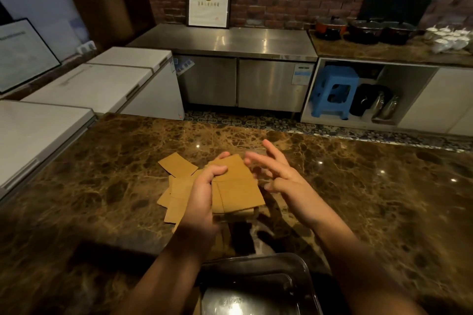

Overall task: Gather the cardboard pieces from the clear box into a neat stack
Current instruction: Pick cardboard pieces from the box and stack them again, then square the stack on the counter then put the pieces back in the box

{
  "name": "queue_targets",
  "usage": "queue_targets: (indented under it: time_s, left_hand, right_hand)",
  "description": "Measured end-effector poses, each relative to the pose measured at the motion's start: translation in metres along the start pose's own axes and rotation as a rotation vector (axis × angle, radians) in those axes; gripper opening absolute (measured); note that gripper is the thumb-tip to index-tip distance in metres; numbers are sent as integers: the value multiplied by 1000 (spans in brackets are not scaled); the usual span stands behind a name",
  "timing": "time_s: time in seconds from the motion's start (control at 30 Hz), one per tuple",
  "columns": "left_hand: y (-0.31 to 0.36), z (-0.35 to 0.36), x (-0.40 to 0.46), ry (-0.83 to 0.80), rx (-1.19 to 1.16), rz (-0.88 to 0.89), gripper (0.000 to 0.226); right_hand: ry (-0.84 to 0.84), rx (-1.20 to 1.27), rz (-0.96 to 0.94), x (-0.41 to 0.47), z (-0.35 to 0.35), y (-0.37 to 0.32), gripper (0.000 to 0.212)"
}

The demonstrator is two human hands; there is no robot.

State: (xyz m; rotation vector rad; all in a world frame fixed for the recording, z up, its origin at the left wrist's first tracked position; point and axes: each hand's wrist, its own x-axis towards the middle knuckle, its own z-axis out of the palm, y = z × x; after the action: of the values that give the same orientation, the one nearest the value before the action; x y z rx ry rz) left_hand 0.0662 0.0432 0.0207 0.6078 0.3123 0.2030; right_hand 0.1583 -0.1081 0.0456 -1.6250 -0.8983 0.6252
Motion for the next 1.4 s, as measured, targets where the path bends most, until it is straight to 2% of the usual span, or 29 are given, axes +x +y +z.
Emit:
queue_targets:
  time_s: [0.03, 0.13, 0.17, 0.2, 0.23, 0.3, 0.4, 0.43, 0.47, 0.53, 0.57, 0.6, 0.67, 0.73, 0.77, 0.83, 0.87, 0.93, 1.03, 1.1, 1.2, 1.23, 1.3, 1.4]
  left_hand:
    - [2, -1, 1, -4, -62, 55, 45]
    - [5, -4, -1, 110, -151, 88, 46]
    - [7, -4, -3, 154, -208, 61, 47]
    - [7, -9, -5, 123, -194, 66, 46]
    - [7, -9, -6, 94, -200, 49, 44]
    - [8, -9, -8, 93, -99, 124, 43]
    - [14, -16, -7, 71, -175, 125, 49]
    - [16, -17, -7, 82, -170, 175, 50]
    - [18, -18, -5, 97, -184, 237, 50]
    - [18, -16, -3, 125, -119, 370, 52]
    - [16, -12, 1, 122, -9, 428, 54]
    - [12, -8, 5, 107, 148, 485, 56]
    - [4, 5, 17, 42, 409, 563, 62]
    - [1, 16, 32, -2, 545, 546, 78]
    - [0, 20, 40, -3, 584, 519, 88]
    - [-9, 24, 55, 42, 579, 424, 106]
    - [-17, 28, 59, 69, 526, 358, 105]
    - [-42, 35, 66, 157, 463, 249, 82]
    - [-85, 44, 79, 359, 568, 169, 38]
    - [-106, 44, 90, 417, 628, 170, 20]
    - [-119, 36, 103, 340, 703, 191, 14]
    - [-122, 37, 107, 303, 748, 194, 12]
    - [-125, 29, 112, 259, 812, 194, 10]
    - [-127, 17, 117, 265, 841, 182, 11]
  right_hand:
    - [19, -27, -47, -3, 6, 0, 53]
    - [-43, -351, -167, -4, 32, 3, 72]
    - [-69, -441, -184, -1, 40, 6, 70]
    - [-77, -501, -196, 2, 47, 8, 66]
    - [-71, -531, -203, 5, 53, 11, 62]
    - [-61, -541, -202, 8, 59, 17, 56]
    - [-81, -541, -195, 12, 65, 21, 56]
    - [-81, -437, -124, 12, 67, 17, 60]
    - [-63, -222, -3, 13, 69, 12, 66]
    - [-16, 398, 284, 18, 69, 4, 78]
    - [-28, 657, 406, 20, 64, 5, 77]
    - [-33, 801, 491, 22, 58, 8, 68]
    - [49, 856, 508, 24, 42, 11, 47]
    - [224, 808, 422, 23, 23, 13, 38]
    - [329, 684, 338, 21, 11, 17, 35]
    - [491, 142, 133, 11, -17, 28, 29]
    - [522, -116, 48, 4, -30, 37, 27]
    - [483, -398, -74, -8, -44, 59, 32]
    - [504, -493, -97, -27, -49, 92, 36]
    - [610, -349, -2, -37, -45, 109, 29]
    - [847, 282, 119, -34, -26, 118, 17]
    - [948, 384, 120, -31, -25, 121, 18]
    - [1070, 437, 131, -24, -23, 123, 20]
    - [1101, 286, 197, -17, -20, 131, 18]
